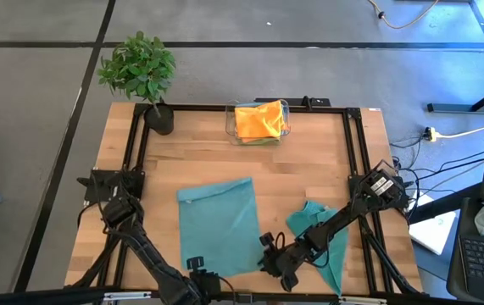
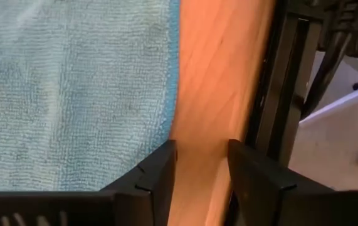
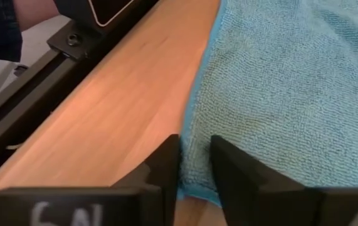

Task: Fold microfiber towels
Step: Fold the top blue microfiber towel

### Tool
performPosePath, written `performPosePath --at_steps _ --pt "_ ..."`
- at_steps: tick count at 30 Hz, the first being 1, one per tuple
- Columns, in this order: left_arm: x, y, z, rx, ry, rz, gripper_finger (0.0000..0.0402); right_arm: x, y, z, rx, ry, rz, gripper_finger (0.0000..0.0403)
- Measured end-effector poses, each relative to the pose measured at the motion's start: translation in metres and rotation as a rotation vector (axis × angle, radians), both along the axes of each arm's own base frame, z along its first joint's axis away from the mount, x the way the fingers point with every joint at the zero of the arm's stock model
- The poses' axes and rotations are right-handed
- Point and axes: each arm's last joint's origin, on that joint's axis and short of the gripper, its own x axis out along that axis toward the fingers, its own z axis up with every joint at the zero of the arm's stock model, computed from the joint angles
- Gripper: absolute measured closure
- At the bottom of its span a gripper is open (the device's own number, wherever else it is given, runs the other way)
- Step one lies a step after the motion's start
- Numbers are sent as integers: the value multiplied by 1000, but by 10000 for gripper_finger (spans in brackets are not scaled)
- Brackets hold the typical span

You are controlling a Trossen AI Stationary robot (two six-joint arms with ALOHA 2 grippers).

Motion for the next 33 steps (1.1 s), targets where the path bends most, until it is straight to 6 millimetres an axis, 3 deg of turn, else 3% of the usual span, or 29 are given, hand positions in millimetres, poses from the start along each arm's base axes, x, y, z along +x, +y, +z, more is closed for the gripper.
performPosePath --at_steps 8,15,24,33 --pt "-2 2 14 114 -17 10 261 0 -1 -1 -18 -2 10 392" --pt "-10 -1 14 157 -31 8 261 0 -1 -2 -27 -4 13 376" --pt "-17 13 15 260 16 110 261 0 -1 -2 -30 -4 13 395" --pt "-8 26 16 281 64 139 261 0 -1 -2 -31 -3 13 393"
